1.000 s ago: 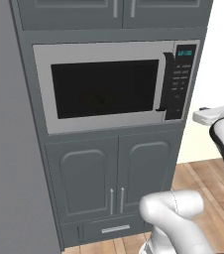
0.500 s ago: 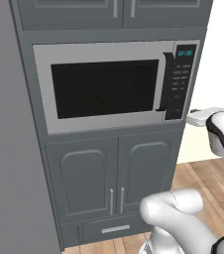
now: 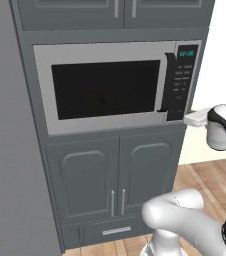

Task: Pick the chicken drumstick from the counter and place it in the microwave. Then turn on the microwave.

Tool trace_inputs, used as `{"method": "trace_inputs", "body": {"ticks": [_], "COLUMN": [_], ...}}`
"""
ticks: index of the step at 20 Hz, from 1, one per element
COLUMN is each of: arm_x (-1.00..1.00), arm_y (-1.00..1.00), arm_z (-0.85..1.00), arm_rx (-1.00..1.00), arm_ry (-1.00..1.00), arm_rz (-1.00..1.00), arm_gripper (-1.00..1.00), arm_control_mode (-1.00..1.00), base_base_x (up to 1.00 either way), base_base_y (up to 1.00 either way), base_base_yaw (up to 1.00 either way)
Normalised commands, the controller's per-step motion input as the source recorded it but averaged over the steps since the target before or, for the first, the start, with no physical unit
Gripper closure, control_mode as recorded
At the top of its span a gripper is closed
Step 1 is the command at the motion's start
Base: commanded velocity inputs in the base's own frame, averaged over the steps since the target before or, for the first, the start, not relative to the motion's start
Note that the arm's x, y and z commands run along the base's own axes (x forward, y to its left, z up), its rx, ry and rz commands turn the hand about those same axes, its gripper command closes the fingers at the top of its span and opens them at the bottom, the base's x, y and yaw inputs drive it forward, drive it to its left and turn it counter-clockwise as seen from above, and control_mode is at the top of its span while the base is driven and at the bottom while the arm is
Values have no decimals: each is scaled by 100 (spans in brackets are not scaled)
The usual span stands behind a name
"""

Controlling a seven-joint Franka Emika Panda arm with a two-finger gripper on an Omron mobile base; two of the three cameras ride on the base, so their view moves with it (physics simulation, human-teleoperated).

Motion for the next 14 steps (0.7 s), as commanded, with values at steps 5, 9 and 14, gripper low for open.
{"method": "trace_inputs", "body": {"ticks": [5,9,14], "arm_x": [25,26,28], "arm_y": [-15,-2,0], "arm_z": [-24,-4,0], "arm_rx": [0,0,0], "arm_ry": [0,0,0], "arm_rz": [6,5,3], "arm_gripper": [100,100,100], "arm_control_mode": [-100,-100,-100], "base_base_x": [0,0,0], "base_base_y": [0,0,0], "base_base_yaw": [0,0,0]}}
